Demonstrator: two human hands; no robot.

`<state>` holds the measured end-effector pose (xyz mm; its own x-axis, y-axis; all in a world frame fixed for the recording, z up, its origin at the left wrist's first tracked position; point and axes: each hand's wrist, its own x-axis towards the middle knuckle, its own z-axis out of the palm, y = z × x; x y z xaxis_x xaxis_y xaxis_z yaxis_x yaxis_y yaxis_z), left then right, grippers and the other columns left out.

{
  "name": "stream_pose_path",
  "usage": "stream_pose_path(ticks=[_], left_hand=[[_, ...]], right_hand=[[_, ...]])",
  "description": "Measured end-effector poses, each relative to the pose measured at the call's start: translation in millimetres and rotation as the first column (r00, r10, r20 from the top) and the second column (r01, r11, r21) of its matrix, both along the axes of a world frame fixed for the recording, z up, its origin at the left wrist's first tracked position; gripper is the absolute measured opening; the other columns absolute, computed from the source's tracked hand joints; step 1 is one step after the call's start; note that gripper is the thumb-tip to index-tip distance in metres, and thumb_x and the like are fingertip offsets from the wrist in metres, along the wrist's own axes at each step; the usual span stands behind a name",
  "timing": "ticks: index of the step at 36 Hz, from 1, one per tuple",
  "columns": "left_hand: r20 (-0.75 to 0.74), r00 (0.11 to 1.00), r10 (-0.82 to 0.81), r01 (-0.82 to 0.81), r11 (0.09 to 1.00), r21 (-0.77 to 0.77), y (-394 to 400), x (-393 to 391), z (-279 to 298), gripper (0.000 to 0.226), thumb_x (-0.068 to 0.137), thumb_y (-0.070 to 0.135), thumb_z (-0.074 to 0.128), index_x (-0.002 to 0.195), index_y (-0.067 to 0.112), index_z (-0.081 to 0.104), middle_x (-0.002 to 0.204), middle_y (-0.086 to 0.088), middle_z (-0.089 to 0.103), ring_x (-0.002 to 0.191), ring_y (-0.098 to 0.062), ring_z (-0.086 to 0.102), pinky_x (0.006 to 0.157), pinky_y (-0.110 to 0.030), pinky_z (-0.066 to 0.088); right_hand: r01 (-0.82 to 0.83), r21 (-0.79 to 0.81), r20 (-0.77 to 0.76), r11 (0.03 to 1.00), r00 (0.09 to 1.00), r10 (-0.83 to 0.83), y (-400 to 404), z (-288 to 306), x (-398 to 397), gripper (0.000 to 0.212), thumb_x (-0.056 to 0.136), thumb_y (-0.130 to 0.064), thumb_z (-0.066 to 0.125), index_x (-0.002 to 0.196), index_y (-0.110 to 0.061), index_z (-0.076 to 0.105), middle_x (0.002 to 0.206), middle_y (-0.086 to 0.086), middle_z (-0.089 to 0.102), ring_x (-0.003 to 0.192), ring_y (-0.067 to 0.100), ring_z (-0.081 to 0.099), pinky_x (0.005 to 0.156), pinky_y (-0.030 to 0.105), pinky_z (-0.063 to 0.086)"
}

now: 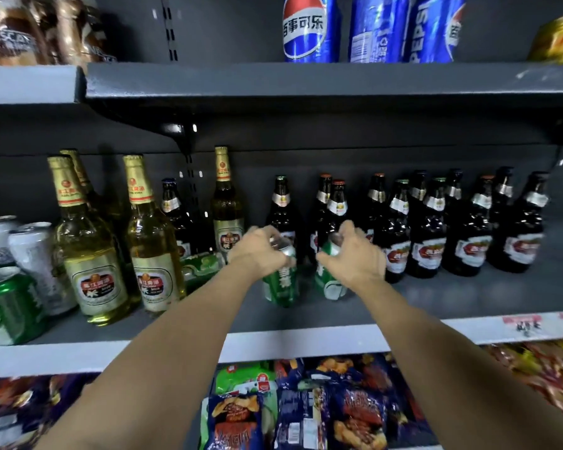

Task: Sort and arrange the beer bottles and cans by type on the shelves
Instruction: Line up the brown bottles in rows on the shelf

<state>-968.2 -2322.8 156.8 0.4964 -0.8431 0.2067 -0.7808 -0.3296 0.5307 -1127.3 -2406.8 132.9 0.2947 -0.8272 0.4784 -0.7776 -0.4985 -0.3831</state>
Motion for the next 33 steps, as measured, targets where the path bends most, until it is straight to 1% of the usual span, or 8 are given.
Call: stream_pose_path(ticks=[7, 13, 18, 21, 24, 26, 30, 33], left_hand=[[0.017, 0.983, -0.182, 0.181, 0.983, 0.011, -21, -75, -8, 0.058, 0.068, 0.043, 0.079, 0.122, 0.035, 0.058, 0.122, 0.004, 0.052, 0.107, -0.018, 0.058, 0.078, -0.025, 0.043], [0.063, 0.980, -0.191, 0.189, 0.981, 0.033, -30, -103, -12, 0.067, 0.071, 0.048, 0.078, 0.131, 0.036, 0.051, 0.126, 0.005, 0.043, 0.112, -0.018, 0.056, 0.079, -0.029, 0.045], [0.101, 0.973, -0.206, 0.201, 0.978, 0.060, -27, -103, -13, 0.070, 0.075, 0.051, 0.074, 0.136, 0.032, 0.045, 0.131, -0.001, 0.039, 0.115, -0.024, 0.055, 0.086, -0.034, 0.048], [0.082, 0.965, -0.250, 0.246, 0.967, 0.059, -25, -99, -17, 0.076, 0.076, 0.054, 0.073, 0.140, 0.030, 0.039, 0.139, -0.003, 0.038, 0.128, -0.025, 0.046, 0.093, -0.040, 0.048], [0.006, 0.977, -0.213, 0.213, 0.977, -0.015, -18, -91, -21, 0.084, 0.078, 0.064, 0.065, 0.146, 0.030, 0.030, 0.147, -0.004, 0.036, 0.135, -0.024, 0.038, 0.099, -0.041, 0.044], [-0.032, 0.991, -0.127, 0.124, 0.989, -0.076, -11, -81, -23, 0.078, 0.082, 0.067, 0.057, 0.145, 0.027, 0.033, 0.144, -0.004, 0.039, 0.132, -0.025, 0.041, 0.098, -0.042, 0.044], [-0.006, 0.996, 0.087, -0.086, 0.969, -0.230, 6, -49, -30, 0.047, 0.091, 0.043, 0.058, 0.131, 0.021, 0.046, 0.131, -0.004, 0.044, 0.124, -0.026, 0.044, 0.092, -0.041, 0.045], [0.012, 0.972, 0.235, -0.217, 0.913, -0.346, 23, -20, -30, 0.040, 0.091, 0.026, 0.058, 0.128, 0.018, 0.046, 0.129, -0.005, 0.043, 0.123, -0.024, 0.042, 0.083, -0.039, 0.045]], right_hand=[[0.211, -0.023, -0.109, 0.977, 0.971, -0.212, -22, 2, -81, 0.054, 0.082, -0.051, 0.064, 0.118, -0.016, 0.042, 0.114, 0.009, 0.052, 0.087, 0.032, 0.057, 0.065, 0.034, 0.037], [0.195, 0.103, -0.114, 0.975, 0.976, -0.183, -34, -2, -106, 0.054, 0.085, -0.049, 0.066, 0.125, -0.020, 0.044, 0.126, 0.009, 0.042, 0.094, 0.032, 0.059, 0.064, 0.034, 0.043], [0.224, 0.170, -0.157, 0.960, 0.967, -0.198, -39, -6, -107, 0.067, 0.084, -0.056, 0.063, 0.135, -0.019, 0.040, 0.137, 0.012, 0.042, 0.117, 0.035, 0.050, 0.086, 0.043, 0.047], [0.273, -0.038, -0.114, 0.961, 0.954, -0.276, -32, -2, -95, 0.072, 0.086, -0.059, 0.057, 0.139, -0.013, 0.041, 0.140, 0.016, 0.045, 0.129, 0.037, 0.037, 0.104, 0.048, 0.031], [0.215, -0.301, 0.166, 0.929, 0.971, -0.171, -18, 9, -67, 0.049, 0.091, -0.041, 0.055, 0.124, -0.005, 0.054, 0.122, 0.020, 0.057, 0.119, 0.039, 0.045, 0.099, 0.051, 0.032], [0.138, -0.429, 0.232, 0.893, 0.972, -0.039, -6, 21, -44, 0.043, 0.086, -0.035, 0.050, 0.118, -0.008, 0.058, 0.114, 0.016, 0.061, 0.112, 0.036, 0.049, 0.094, 0.048, 0.031], [-0.080, -0.522, 0.112, 0.849, 0.980, 0.161, 18, 34, 7, 0.035, 0.084, -0.030, 0.053, 0.115, -0.014, 0.061, 0.110, 0.008, 0.064, 0.108, 0.032, 0.054, 0.091, 0.042, 0.029], [-0.262, -0.416, -0.087, 0.871, 0.965, 0.249, 35, 28, 44, 0.034, 0.089, -0.027, 0.055, 0.122, -0.019, 0.055, 0.114, 0.003, 0.062, 0.112, 0.027, 0.051, 0.095, 0.040, 0.030]])
